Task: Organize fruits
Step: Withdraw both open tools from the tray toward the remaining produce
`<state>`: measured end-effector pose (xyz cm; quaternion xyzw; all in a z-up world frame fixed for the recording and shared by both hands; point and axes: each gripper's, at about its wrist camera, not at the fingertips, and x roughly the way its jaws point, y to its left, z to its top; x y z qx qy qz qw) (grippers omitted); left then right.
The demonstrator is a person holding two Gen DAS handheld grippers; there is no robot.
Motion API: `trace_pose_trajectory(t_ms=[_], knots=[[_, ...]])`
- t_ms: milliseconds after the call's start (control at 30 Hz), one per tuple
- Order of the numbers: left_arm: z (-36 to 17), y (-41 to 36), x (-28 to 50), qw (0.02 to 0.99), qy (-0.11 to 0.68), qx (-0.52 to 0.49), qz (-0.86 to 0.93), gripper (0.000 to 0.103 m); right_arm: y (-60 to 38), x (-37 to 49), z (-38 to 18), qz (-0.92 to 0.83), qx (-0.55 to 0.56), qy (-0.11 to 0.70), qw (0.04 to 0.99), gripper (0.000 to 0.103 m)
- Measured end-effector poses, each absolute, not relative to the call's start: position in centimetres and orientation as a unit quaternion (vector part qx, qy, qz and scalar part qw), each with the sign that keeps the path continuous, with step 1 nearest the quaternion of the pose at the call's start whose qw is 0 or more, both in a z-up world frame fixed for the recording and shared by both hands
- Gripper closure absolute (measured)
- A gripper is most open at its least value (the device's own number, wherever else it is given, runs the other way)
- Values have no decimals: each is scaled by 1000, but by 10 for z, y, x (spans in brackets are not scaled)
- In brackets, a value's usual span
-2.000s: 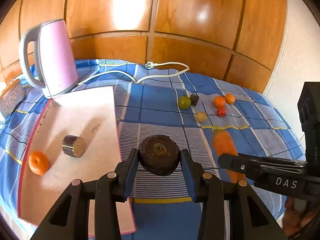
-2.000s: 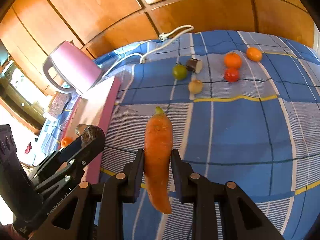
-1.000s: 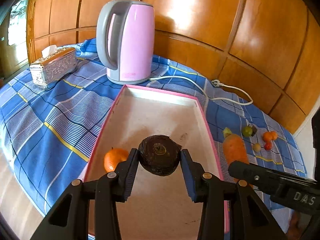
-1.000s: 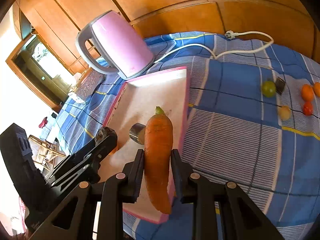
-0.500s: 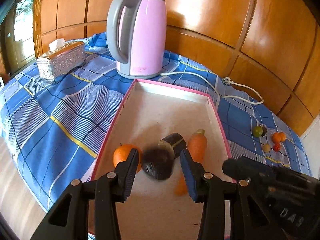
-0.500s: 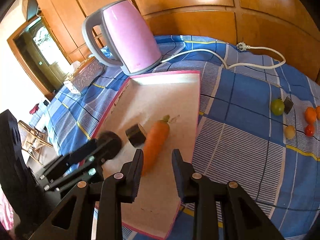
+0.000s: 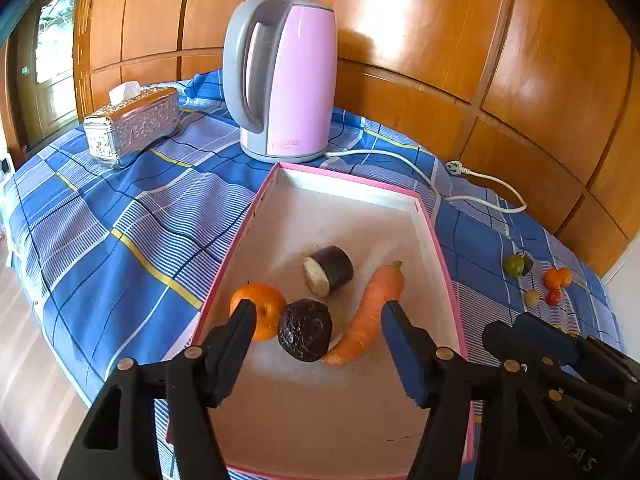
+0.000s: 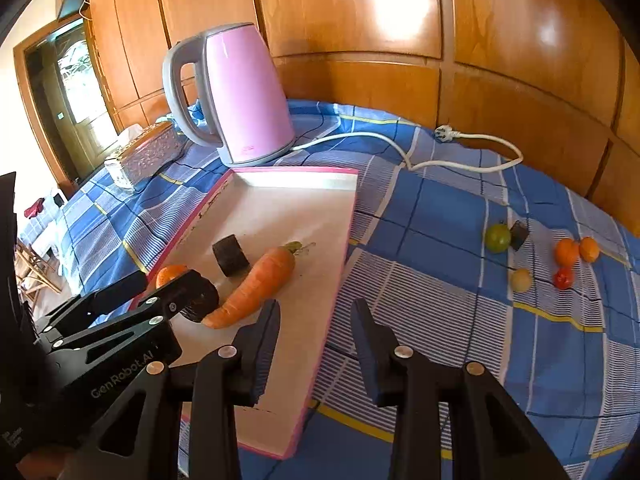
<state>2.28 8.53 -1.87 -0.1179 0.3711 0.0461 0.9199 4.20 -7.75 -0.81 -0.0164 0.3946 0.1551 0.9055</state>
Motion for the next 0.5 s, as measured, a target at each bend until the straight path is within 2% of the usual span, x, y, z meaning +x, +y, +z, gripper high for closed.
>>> trace_pose_trajectory(t_ms=[500], knots=[[-14, 62, 19, 925, 368, -96, 8, 37, -130, 37, -18, 105, 40, 402, 909, 66]])
